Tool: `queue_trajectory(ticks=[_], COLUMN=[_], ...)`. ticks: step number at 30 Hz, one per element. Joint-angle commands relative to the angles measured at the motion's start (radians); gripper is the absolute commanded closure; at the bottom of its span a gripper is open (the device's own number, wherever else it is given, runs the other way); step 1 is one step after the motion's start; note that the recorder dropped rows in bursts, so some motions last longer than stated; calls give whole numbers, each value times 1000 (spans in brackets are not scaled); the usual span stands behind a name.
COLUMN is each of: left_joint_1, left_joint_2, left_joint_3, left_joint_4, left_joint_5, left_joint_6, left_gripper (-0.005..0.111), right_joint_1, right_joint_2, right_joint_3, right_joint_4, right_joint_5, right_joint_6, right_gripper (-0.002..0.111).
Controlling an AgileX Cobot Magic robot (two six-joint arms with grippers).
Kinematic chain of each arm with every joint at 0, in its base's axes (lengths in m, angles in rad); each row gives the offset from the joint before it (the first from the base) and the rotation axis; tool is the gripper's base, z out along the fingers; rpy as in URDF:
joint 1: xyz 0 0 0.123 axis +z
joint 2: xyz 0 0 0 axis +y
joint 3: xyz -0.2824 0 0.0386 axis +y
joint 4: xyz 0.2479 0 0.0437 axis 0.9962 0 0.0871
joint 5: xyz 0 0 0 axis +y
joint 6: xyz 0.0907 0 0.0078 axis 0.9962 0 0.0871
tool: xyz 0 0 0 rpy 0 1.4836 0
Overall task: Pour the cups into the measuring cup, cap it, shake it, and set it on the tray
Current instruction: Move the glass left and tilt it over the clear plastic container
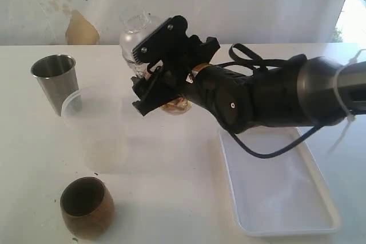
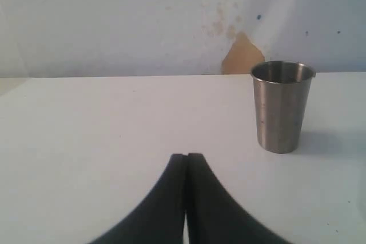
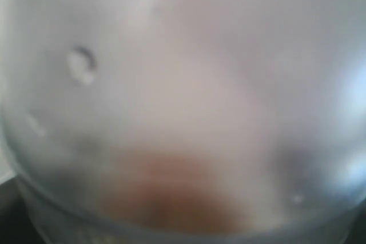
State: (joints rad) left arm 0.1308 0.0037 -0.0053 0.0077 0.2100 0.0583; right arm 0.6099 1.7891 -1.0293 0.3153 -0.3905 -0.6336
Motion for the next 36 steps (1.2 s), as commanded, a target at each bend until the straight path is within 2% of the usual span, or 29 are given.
queue_trajectory(ticks=[1,7,10,17,23,28,36], left_joint_1=[-4,-4,-4,-4,-4,-4,-4], left_joint_2=[-4,-4,-4,-4,-4,-4,-4], left_joint_3=[5,5,5,5,5,5,5], left_joint_4=[0,0,0,0,0,0,0], left_joint_5=[-8,-8,-8,-8,-8,-8,-8], left_joint_6=[0,0,0,0,0,0,0], left_gripper=[107,107,107,107,107,107,107], right_joint_1=[-4,-57,-62,-62,-62,-62,-51], right_joint_2=[56,89,89,89,89,89,89], right_joint_3=[-65,-76,-76,-76,-115,-149,-149], right_joint_4=[3,-1,-1,1,109,172,297], right_joint_5=[-63,-105,-82,-89,-59,2,2], right_joint_6=[-176,-196,-400,-518,-547,-687,-852], right_gripper=[108,108,108,108,108,108,108])
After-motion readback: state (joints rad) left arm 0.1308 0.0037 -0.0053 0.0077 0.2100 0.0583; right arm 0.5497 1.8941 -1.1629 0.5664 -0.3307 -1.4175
